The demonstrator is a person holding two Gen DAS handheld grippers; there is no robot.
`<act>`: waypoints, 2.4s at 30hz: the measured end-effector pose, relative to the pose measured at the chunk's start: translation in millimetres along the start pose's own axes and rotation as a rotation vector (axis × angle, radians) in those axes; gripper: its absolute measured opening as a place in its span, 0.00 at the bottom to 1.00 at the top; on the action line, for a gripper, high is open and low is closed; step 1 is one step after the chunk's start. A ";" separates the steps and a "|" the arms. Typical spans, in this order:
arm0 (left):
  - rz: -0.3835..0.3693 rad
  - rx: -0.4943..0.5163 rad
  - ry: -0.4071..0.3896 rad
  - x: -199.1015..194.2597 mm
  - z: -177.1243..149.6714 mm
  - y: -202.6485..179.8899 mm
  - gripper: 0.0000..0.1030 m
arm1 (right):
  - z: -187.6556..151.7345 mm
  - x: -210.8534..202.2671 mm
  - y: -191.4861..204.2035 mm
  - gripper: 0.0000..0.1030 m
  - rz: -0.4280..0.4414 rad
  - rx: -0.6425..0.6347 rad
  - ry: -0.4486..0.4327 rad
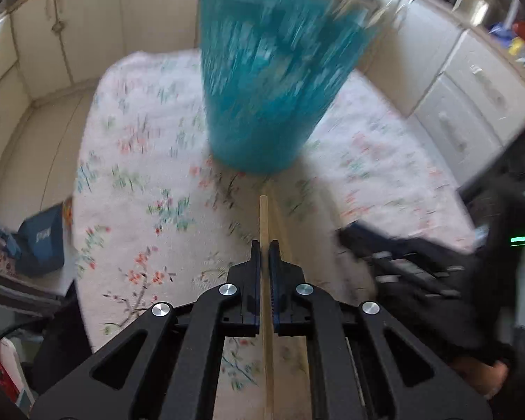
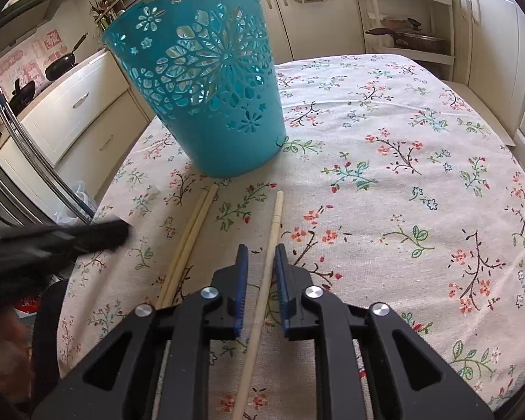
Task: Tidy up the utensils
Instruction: 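Grasp a chopstick with the left gripper and drop it into the basket, then grasp a chopstick with the right gripper and release it into the basket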
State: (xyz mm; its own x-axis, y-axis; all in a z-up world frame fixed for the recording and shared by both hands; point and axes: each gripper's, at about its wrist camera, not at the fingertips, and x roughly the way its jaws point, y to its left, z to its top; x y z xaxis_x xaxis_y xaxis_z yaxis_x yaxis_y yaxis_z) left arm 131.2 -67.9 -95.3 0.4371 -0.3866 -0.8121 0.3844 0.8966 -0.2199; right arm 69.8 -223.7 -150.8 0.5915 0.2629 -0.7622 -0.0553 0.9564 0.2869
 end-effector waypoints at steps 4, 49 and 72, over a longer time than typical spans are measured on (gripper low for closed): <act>-0.091 -0.003 -0.187 -68.4 29.4 -6.1 0.04 | 0.5 0.3 2.8 0.24 0.004 -0.001 -0.003; 0.358 -0.154 -0.479 -31.9 22.2 43.5 0.68 | -2.5 -0.1 11.0 0.33 -0.012 -0.050 -0.036; 0.360 -0.097 -0.102 70.3 3.7 46.8 0.87 | -4.8 -1.8 18.2 0.06 -0.162 -0.185 -0.014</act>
State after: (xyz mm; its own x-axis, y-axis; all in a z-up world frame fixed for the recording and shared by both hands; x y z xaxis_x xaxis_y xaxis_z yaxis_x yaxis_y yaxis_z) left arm 182.9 -53.9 -160.7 0.6104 -0.0585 -0.7899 0.1147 0.9933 0.0151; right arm 63.8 -206.2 -147.0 0.6154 0.1040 -0.7814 -0.1044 0.9933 0.0500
